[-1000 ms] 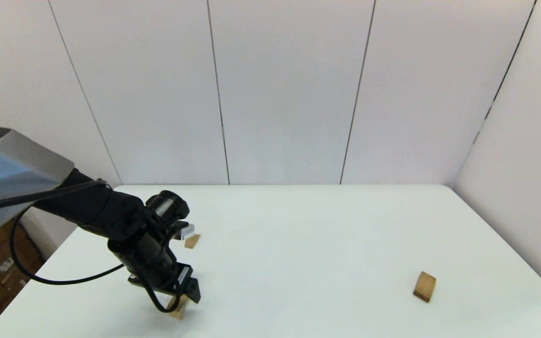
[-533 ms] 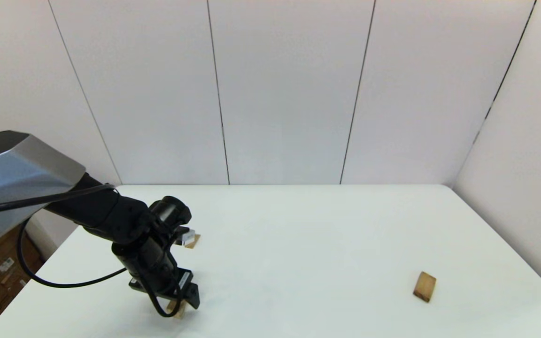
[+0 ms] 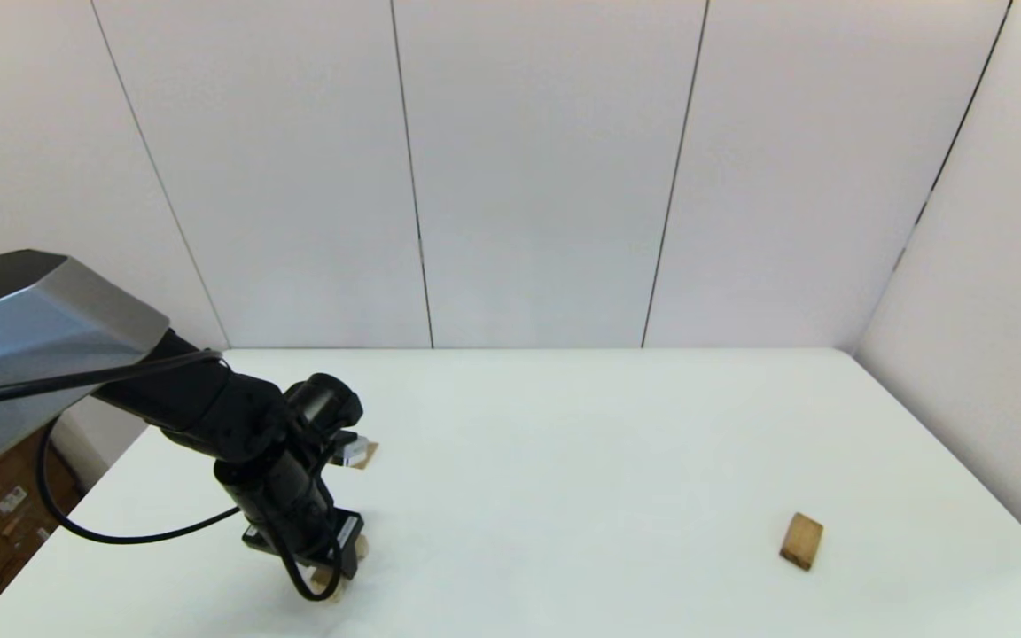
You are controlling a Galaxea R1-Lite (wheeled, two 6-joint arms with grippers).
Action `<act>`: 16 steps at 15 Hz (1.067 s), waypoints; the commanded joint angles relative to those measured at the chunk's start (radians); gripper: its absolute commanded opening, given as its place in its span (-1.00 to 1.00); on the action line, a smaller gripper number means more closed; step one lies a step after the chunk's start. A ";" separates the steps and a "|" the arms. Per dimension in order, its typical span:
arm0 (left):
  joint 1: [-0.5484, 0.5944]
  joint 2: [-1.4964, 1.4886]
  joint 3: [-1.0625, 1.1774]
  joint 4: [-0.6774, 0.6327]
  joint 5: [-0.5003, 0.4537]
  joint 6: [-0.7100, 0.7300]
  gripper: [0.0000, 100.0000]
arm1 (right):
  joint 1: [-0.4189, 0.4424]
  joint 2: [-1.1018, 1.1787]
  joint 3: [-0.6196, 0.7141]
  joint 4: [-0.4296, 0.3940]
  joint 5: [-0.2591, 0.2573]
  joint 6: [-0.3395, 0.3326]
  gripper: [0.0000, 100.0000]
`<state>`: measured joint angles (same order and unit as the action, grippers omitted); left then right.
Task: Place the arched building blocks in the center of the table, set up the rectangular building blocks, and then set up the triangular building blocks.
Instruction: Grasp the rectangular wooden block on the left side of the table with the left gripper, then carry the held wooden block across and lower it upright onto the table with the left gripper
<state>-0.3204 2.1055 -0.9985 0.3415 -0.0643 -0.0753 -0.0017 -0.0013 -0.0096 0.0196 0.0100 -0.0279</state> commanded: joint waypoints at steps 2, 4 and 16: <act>-0.002 0.007 0.001 -0.022 0.011 -0.001 -1.00 | 0.000 0.000 0.000 0.000 0.001 -0.001 1.00; -0.014 0.002 0.001 -0.032 0.007 -0.001 -1.00 | 0.000 0.000 0.000 0.000 0.001 -0.001 1.00; -0.233 -0.004 -0.319 0.110 0.006 0.045 -1.00 | 0.000 0.000 0.000 0.000 0.001 -0.001 1.00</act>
<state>-0.5060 2.0883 -1.2066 0.3685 -0.0570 -0.0538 -0.0017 -0.0013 -0.0100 0.0200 0.0104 -0.0287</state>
